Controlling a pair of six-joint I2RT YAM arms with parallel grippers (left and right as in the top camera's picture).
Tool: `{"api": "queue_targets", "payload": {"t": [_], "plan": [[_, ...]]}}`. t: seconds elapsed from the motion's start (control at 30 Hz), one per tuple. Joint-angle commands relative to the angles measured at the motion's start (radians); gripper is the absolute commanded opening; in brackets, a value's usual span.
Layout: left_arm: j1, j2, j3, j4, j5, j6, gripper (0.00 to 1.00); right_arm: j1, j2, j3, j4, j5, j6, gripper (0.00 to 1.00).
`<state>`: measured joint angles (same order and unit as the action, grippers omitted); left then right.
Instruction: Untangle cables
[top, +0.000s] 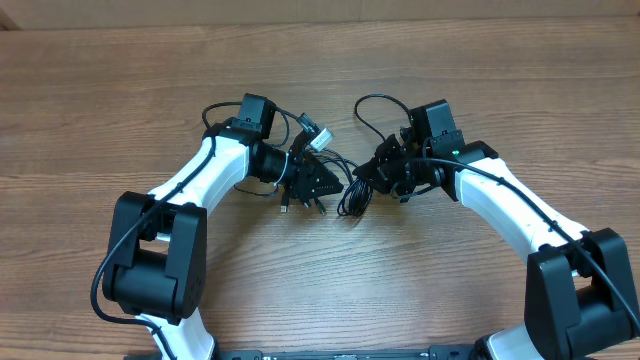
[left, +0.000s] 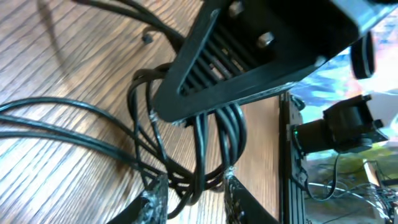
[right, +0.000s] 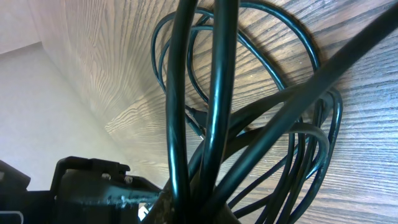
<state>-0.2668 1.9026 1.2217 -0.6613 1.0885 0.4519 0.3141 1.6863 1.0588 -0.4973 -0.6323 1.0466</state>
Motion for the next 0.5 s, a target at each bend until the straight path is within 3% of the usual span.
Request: {"api": "queue_targets", "payload": {"t": [0.0, 0.1, 0.3, 0.47], "plan": [[-0.027, 0.007, -0.002, 0.005, 0.054, 0.021, 0.27, -0.002, -0.005, -0.005, 0.01, -0.019, -0.003, 0.07], [-0.056, 0.007, -0.003, 0.014, 0.015, 0.003, 0.22, -0.002, -0.005, -0.005, 0.016, -0.02, -0.003, 0.06], [-0.077, 0.007, -0.003, 0.11, -0.054, -0.138, 0.19, -0.002, -0.005, -0.005, 0.017, -0.02, -0.003, 0.06], [-0.077, 0.007, -0.003, 0.14, -0.082, -0.186, 0.18, -0.002, -0.005, -0.005, 0.017, -0.02, -0.003, 0.06]]}}
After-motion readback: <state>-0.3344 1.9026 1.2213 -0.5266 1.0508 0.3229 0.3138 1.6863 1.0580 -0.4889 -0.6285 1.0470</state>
